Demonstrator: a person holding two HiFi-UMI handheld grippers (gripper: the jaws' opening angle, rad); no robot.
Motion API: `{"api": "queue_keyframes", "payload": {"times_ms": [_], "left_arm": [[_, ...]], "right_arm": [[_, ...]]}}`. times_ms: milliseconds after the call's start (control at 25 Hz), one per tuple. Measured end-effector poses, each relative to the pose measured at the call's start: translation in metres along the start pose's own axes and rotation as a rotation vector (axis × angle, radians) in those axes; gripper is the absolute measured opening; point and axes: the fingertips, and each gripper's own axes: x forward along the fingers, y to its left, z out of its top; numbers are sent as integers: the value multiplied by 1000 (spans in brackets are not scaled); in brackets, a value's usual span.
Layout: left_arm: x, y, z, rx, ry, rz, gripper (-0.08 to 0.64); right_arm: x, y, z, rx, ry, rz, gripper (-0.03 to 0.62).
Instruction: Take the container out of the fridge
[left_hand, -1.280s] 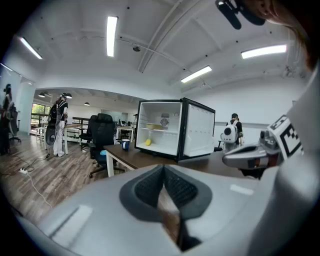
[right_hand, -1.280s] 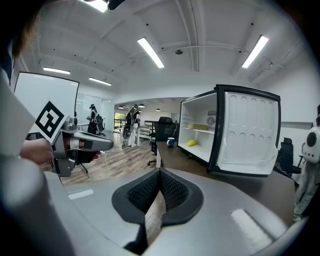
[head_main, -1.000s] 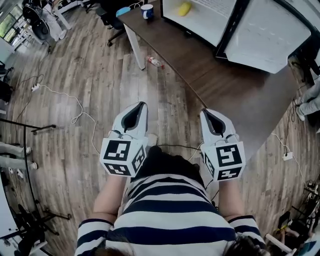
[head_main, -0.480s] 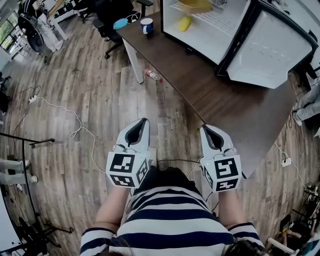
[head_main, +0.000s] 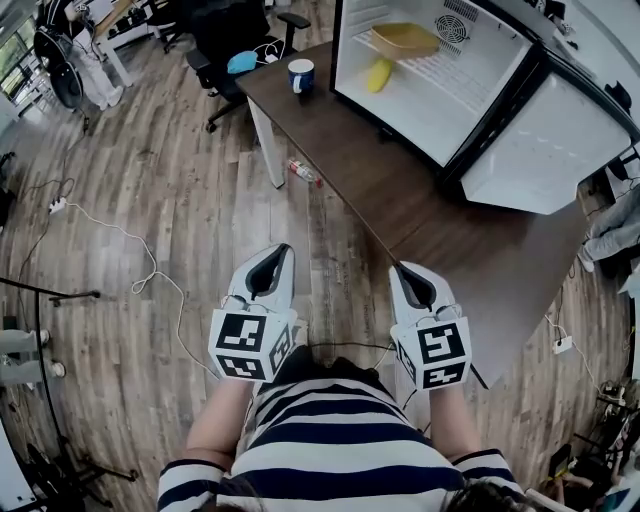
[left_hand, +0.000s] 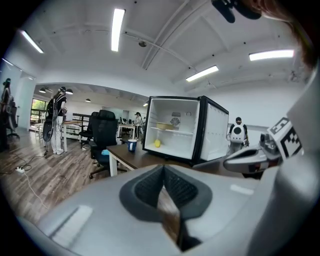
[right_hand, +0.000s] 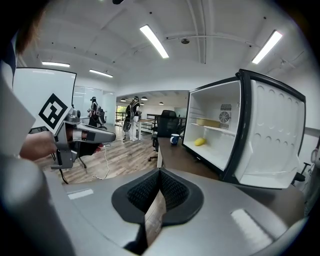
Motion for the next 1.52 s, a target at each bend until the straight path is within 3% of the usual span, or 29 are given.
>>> {"api": "queue_keyframes", "payload": {"times_ms": [440, 1000, 1520], "left_arm": [[29, 58, 25, 28, -23, 24, 0], [45, 132, 34, 52, -25, 10, 0], [67, 164, 44, 43, -28, 41, 0]], "right_arm": [[60, 4, 39, -17, -16, 12, -5], [128, 19, 85, -62, -36, -27, 72], [170, -18, 124, -115, -60, -69, 137]]}}
